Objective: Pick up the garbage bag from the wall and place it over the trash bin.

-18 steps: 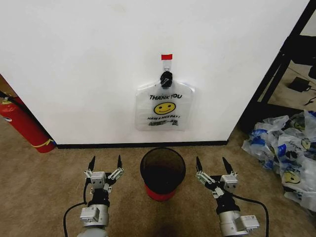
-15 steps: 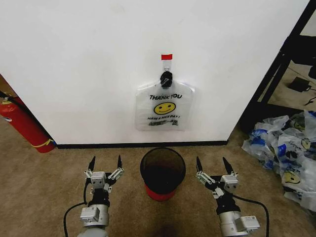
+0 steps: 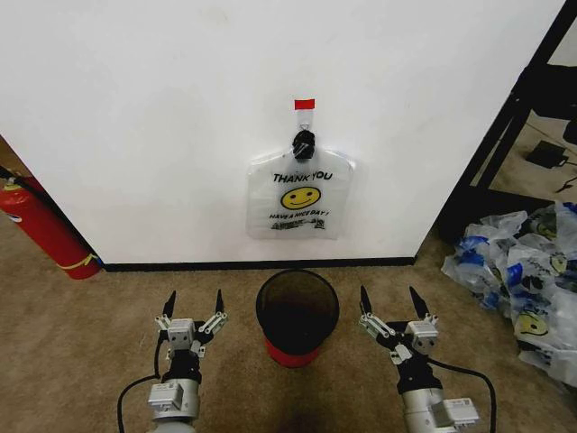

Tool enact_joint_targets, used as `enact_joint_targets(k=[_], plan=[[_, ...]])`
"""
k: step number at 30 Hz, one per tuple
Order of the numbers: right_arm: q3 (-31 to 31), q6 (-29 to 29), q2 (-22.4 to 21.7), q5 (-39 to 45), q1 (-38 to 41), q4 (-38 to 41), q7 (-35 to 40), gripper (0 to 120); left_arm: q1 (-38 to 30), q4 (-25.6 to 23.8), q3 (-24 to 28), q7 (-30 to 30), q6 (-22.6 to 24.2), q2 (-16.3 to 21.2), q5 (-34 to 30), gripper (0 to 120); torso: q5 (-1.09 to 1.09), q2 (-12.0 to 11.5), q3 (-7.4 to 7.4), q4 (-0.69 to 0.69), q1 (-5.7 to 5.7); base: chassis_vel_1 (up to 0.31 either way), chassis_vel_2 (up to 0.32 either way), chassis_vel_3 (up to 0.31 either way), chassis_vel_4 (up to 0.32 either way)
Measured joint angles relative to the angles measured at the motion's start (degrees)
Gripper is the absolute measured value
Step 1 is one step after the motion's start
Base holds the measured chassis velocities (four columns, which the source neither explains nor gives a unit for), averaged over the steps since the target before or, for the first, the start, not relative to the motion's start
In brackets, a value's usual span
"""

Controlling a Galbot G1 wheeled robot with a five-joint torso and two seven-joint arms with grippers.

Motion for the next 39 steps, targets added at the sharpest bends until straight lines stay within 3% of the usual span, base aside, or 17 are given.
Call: enact_joint_targets(k=[2, 5, 10, 16, 19, 23, 26, 30, 39], plan=[[-0.01, -0.08, -0.59, 1.06, 0.88, -0.45, -0.04, 100, 0.15, -0.05, -0.02, 0.00, -0.04, 0.00, 0.16, 100, 0.00, 0.00, 0.00, 0.00, 0.00, 0.000, 0.000, 0.000, 0.000], [-0.19, -0.59, -4.83, 8.93, 7.02, -3.37, -1.11, 100, 0.76, -0.41, -0.15, -0.02, -0.17, 0.46, 0.93, 100, 0.02, 0.00, 0.00, 0.04, 0.00, 0.000, 0.000, 0.000, 0.000], [-1.10, -2.49, -10.85, 20.18, 14.09, -6.91, -4.11, 100, 0.49, -0.50, 0.44, 0.00, 0.15, 1.09, 1.04, 100, -0.02, 0.00, 0.00, -0.03, 0.00, 0.000, 0.000, 0.000, 0.000], [-9.43, -7.18, -15.92, 31.44, 33.24, -17.06, -8.91, 100, 2.26, -1.14, -0.19, 0.01, -0.23, -0.40, 2.78, 100, -0.01, 0.00, 0.01, 0.03, 0.01, 0.000, 0.000, 0.000, 0.000], [-12.29, -8.90, -16.43, 36.63, 38.70, -20.47, -9.58, 100, 2.70, -2.05, -0.81, 0.02, -0.25, -0.56, 2.94, 100, -0.02, 0.00, 0.01, 0.04, 0.00, 0.000, 0.000, 0.000, 0.000], [-17.27, -11.37, -15.44, 45.80, 49.22, -28.49, -9.18, 100, 3.73, -3.71, -1.86, 0.02, -0.29, -0.62, 3.12, 100, 0.00, 0.00, 0.01, 0.02, 0.01, 0.000, 0.000, 0.000, 0.000], [-18.23, -12.51, -14.40, 49.02, 52.40, -30.18, -8.68, 100, 4.14, -4.07, -2.07, 0.02, -0.40, -0.79, 3.38, 100, -0.01, -0.01, 0.01, 0.02, 0.01, 0.000, 0.000, 0.000, 0.000], [-19.26, -15.49, -8.60, 56.58, 59.52, -33.89, -7.24, 100, 4.88, -4.74, -2.22, -0.01, -0.63, -1.86, 3.84, 100, -0.02, 0.00, 0.00, 0.02, 0.01, 0.000, 0.000, 0.000, 0.000], [-17.91, -16.17, -3.32, 60.22, 63.15, -37.77, -5.50, 100, 5.10, -5.12, -2.44, -0.08, -0.69, -1.90, 3.86, 100, -0.01, 0.00, 0.00, 0.00, 0.00, 0.000, 0.000, 0.000, 0.000]])
